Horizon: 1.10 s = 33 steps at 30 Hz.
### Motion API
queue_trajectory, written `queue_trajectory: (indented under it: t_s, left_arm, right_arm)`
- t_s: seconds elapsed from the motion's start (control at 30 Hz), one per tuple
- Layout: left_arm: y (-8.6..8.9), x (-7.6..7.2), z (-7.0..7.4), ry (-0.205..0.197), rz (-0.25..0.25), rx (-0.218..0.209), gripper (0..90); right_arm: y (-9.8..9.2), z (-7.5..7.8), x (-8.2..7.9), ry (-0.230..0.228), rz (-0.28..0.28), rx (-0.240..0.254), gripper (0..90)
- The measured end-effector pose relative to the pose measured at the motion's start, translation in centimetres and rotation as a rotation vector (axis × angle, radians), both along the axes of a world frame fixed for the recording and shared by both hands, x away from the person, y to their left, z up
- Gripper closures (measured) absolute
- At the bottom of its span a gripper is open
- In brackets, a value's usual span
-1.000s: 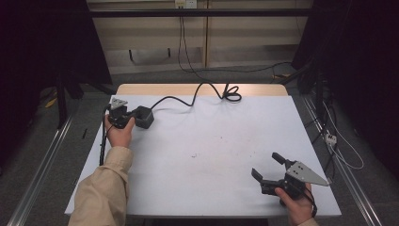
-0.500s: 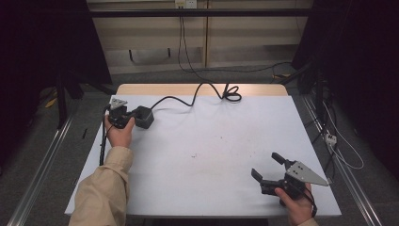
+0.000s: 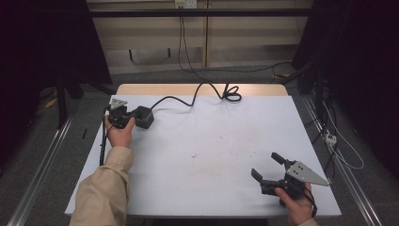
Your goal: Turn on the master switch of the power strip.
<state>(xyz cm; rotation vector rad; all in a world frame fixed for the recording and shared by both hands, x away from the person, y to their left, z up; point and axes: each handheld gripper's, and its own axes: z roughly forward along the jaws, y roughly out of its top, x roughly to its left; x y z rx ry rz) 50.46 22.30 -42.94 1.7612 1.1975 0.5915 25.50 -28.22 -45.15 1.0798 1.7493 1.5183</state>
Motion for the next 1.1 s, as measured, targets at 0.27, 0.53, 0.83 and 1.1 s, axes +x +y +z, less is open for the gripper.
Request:
queue_trajectory:
  t_s: [0.27, 0.53, 0.83, 1.1]
  left_arm:
    - [-0.04, 0.00, -0.03, 0.008, 0.008, -0.013, 90.0]
    - [-0.08, -0.01, -0.02, 0.012, 0.014, -0.017, 90.0]
    - [-0.10, -0.01, -0.02, 0.016, 0.019, -0.020, 90.0]
    - [-0.23, -0.06, -0.01, 0.018, 0.030, -0.019, 90.0]
  right_arm:
    - [0.02, -0.02, 0.00, 0.002, 0.001, 0.008, 3.0]
    - [0.03, 0.03, -0.02, -0.002, 0.002, 0.009, 3.0]
    - [0.03, 0.02, -0.03, -0.003, 0.006, 0.006, 2.9]
    - [0.04, 0.02, -0.01, -0.003, 0.008, 0.007, 3.0]
